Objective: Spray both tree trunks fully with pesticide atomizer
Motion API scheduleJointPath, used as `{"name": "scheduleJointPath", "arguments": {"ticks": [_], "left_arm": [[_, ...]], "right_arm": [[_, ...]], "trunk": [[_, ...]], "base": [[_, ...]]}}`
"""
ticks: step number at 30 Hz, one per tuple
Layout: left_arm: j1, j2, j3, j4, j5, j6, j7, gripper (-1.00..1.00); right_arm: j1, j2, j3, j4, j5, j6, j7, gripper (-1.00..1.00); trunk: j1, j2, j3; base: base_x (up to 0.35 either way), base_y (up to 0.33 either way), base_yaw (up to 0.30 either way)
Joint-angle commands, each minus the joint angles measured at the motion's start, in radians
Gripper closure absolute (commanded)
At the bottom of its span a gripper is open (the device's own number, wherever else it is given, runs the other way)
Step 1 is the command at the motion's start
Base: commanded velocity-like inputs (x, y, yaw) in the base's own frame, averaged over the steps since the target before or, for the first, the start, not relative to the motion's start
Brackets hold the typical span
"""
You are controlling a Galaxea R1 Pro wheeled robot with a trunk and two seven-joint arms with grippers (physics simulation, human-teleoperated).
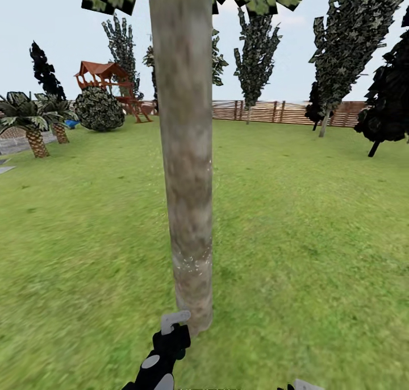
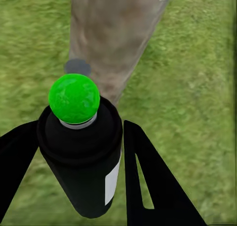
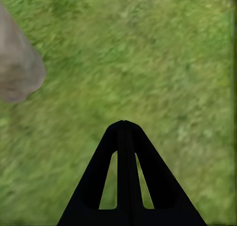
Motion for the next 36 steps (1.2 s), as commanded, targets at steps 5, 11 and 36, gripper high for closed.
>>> {"name": "scheduleJointPath", "arguments": {"ticks": [5,11,36], "left_arm": [[-0.002,0.000,0.001,-0.057,0.004,0.125,0.034,1.00],[-0.101,-0.008,0.021,-0.384,0.012,0.569,0.232,1.00],[-0.910,-0.153,0.160,-0.380,0.703,0.818,0.835,1.00]], "right_arm": [[-0.001,0.000,-0.001,0.001,-0.008,-0.005,0.000,1.00],[-0.001,0.001,-0.001,0.003,-0.009,-0.005,0.000,1.00],[-0.002,0.002,0.001,0.018,-0.007,-0.004,0.000,1.00]], "trunk": [[0.000,-0.002,-0.002],[0.000,-0.002,-0.002],[0.000,-0.002,-0.002]], "base": [[-0.027,0.028,-0.072],[-0.002,0.002,-0.005],[0.000,0.000,0.000]]}}
